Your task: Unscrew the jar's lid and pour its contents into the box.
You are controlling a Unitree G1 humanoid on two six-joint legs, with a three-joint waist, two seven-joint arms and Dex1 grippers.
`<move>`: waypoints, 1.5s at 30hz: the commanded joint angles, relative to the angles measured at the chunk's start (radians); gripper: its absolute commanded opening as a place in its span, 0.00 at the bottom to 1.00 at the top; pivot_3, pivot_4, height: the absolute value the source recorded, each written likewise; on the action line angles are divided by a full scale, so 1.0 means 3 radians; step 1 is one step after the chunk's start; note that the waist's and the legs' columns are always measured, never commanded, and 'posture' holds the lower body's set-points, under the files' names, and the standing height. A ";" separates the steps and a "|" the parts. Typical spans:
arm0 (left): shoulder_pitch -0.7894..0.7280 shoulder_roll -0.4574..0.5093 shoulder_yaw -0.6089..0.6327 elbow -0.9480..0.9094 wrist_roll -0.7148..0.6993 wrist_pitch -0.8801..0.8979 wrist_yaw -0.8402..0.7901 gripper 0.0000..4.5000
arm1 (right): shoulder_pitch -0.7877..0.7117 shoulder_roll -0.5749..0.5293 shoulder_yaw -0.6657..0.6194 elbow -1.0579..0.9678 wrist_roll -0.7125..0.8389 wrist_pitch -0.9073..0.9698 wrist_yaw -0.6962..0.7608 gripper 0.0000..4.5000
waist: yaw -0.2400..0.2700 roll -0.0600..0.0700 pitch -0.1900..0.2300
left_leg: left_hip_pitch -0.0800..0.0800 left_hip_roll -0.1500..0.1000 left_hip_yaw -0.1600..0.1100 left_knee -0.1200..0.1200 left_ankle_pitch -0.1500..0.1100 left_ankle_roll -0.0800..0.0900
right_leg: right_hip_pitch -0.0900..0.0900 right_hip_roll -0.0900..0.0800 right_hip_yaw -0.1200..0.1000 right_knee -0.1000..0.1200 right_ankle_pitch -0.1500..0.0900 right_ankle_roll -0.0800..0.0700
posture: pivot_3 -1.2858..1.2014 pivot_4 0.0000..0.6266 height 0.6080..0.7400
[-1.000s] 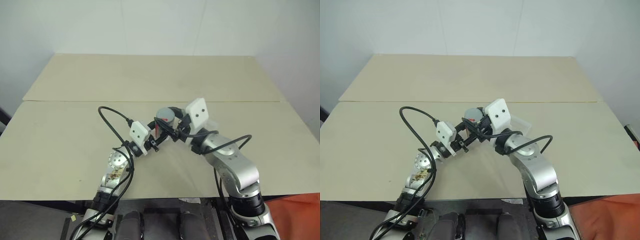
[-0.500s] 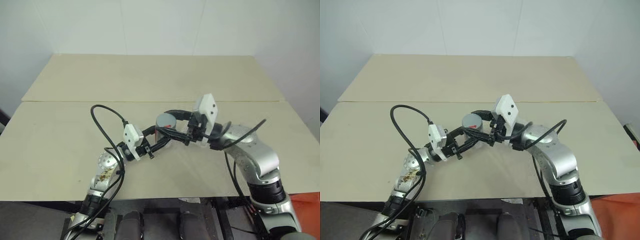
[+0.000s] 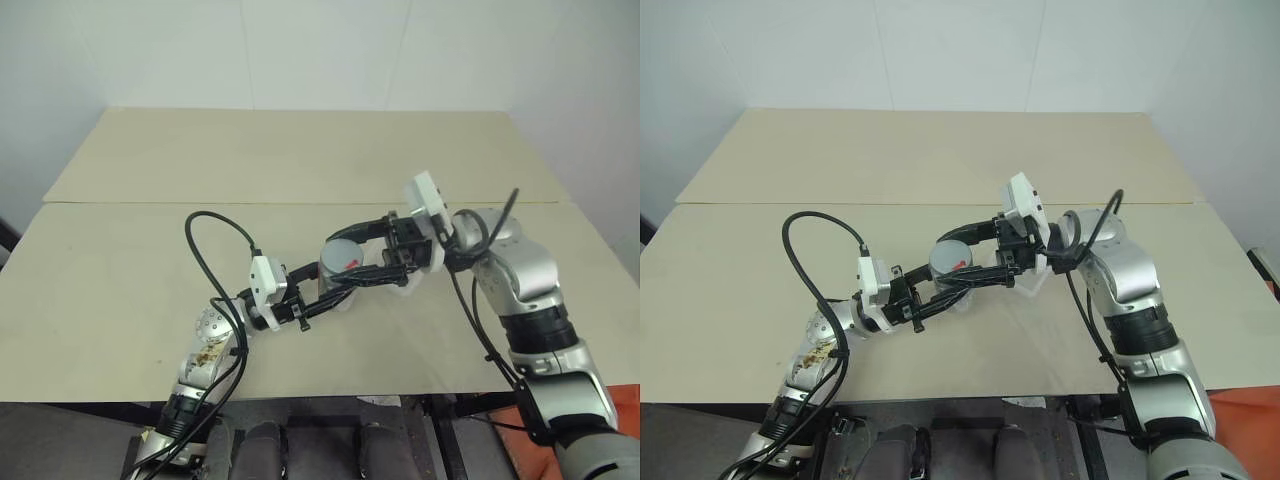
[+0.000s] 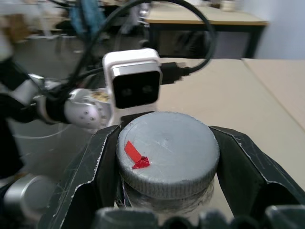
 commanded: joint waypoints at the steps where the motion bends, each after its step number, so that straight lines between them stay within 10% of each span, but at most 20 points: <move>1: -0.0020 -0.0004 0.0049 -0.0135 -0.0053 -0.0022 0.0020 0.44 | -0.0163 0.0022 0.0044 0.0237 -0.0013 -0.0238 0.0454 0.62 | 0.0000 0.0000 0.0000 | 0.0000 0.0000 0.0000 0.0000 0.0000 0.0000 | 0.0000 0.0000 0.0000 0.0000 0.0000 0.0000 | 0.52 0.24 1.00; 10: -0.0025 -0.0048 0.0019 -0.0109 0.0005 -0.0056 0.0078 0.44 | -0.0233 0.0072 0.0038 0.0529 -0.0136 -0.0551 0.0593 0.62 | 0.0002 0.0000 0.0000 | 0.0000 0.0000 0.0000 0.0000 0.0000 0.0000 | 0.0000 -0.0002 0.0000 0.0000 0.0000 -0.0001 | 0.52 0.24 1.00; 16: -0.0050 -0.0090 0.0039 -0.0024 0.0066 -0.0124 0.0122 0.44 | -0.0134 0.0047 -0.0082 0.0381 -0.0084 -0.0495 0.0419 0.99 | 0.0004 0.0000 0.0000 | 0.0000 0.0000 0.0000 0.0000 0.0000 0.0000 | 0.0000 -0.0003 0.0000 0.0001 0.0001 -0.0001 | 0.52 0.24 1.00; 29: -0.0101 -0.0117 0.0065 0.0201 0.0159 -0.0256 0.0169 0.44 | 0.0492 -0.0099 -0.0476 -0.0281 -0.0080 -0.0393 -0.0340 0.99 | 0.0016 0.0001 0.0001 | -0.0001 -0.0001 0.0001 0.0000 0.0000 0.0000 | -0.0001 -0.0005 0.0000 0.0000 0.0001 -0.0001 | 0.52 0.24 1.00; 45: -0.0385 -0.0408 0.0146 0.0704 0.0693 -0.0667 0.0951 0.44 | 0.1252 0.0508 -0.0411 -0.2160 -0.0736 0.0434 -0.2973 0.99 | 0.0034 0.0001 0.0000 | -0.0002 -0.0002 0.0001 0.0000 0.0000 0.0000 | -0.0003 -0.0004 0.0001 0.0003 0.0001 -0.0001 | 0.52 0.24 1.00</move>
